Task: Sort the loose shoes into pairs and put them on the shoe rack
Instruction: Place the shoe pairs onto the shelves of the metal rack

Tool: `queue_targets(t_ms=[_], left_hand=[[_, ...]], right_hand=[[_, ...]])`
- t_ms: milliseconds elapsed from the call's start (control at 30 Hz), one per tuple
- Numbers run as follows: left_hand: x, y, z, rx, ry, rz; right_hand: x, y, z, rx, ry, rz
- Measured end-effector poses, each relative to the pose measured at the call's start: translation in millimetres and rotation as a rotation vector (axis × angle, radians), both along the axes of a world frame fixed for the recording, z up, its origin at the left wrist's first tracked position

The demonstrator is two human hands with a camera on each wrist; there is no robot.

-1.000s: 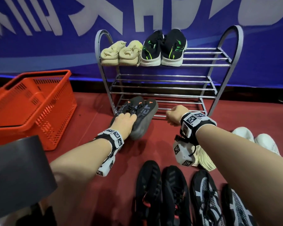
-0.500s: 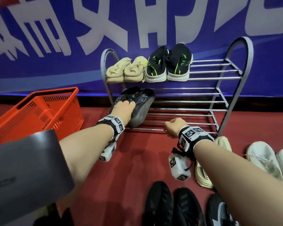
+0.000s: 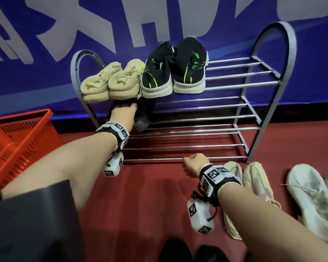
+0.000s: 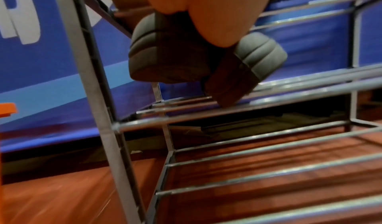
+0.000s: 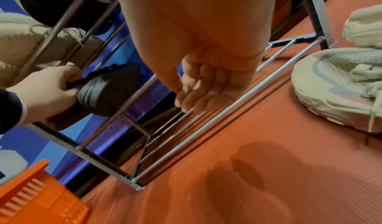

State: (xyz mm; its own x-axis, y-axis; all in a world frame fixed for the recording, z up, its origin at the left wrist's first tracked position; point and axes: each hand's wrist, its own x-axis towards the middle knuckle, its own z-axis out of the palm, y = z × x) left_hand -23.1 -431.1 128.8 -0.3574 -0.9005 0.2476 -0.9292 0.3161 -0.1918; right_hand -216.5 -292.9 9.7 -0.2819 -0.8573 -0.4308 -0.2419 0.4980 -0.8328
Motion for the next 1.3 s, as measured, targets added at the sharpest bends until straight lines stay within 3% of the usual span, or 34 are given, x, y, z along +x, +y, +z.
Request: queue_targets(t_ms=[100, 267, 433, 567, 667, 833, 1033, 1133, 1300], left_hand=[[0.5, -11.5, -18.1, 0.021, 0.023, 0.002], [14.8, -12.5, -28.1, 0.018, 0.219, 0.097], [8.4, 8.3, -29.9, 0.115, 0.582, 0.208], [3.9, 23.0, -32.7, 0.233, 0.473, 0.366], [-8.0, 35.2, -43.3, 0.283, 0.408, 0.417], [-26.0, 44.6, -46.3, 0.299, 0.524, 0.501], [-31.7, 44.4, -35.2, 0.346, 0.476, 0.629], [-26.0, 49.5, -34.3, 0.402, 0.398, 0.586], [-26.6, 53.0, -36.9, 0.377, 0.41, 0.509]], right_hand=[[1.9, -3.6, -16.5, 0.034, 0.006, 0.012], [1.5, -1.9, -28.6, 0.049, 0.036, 0.013], [4.0, -1.6, -19.5, 0.049, -0.005, -0.025], [9.5, 0.7, -7.4, 0.06, -0.094, -0.04], [11.3, 6.3, -3.8, 0.055, -0.021, -0.028], [6.6, 12.8, 2.4, 0.032, 0.023, -0.025], [2.4, 19.1, 7.6, 0.03, 0.032, -0.003], [-0.5, 21.1, 11.1, 0.023, 0.025, 0.0], [-2.4, 24.4, 10.0, 0.033, 0.035, -0.006]])
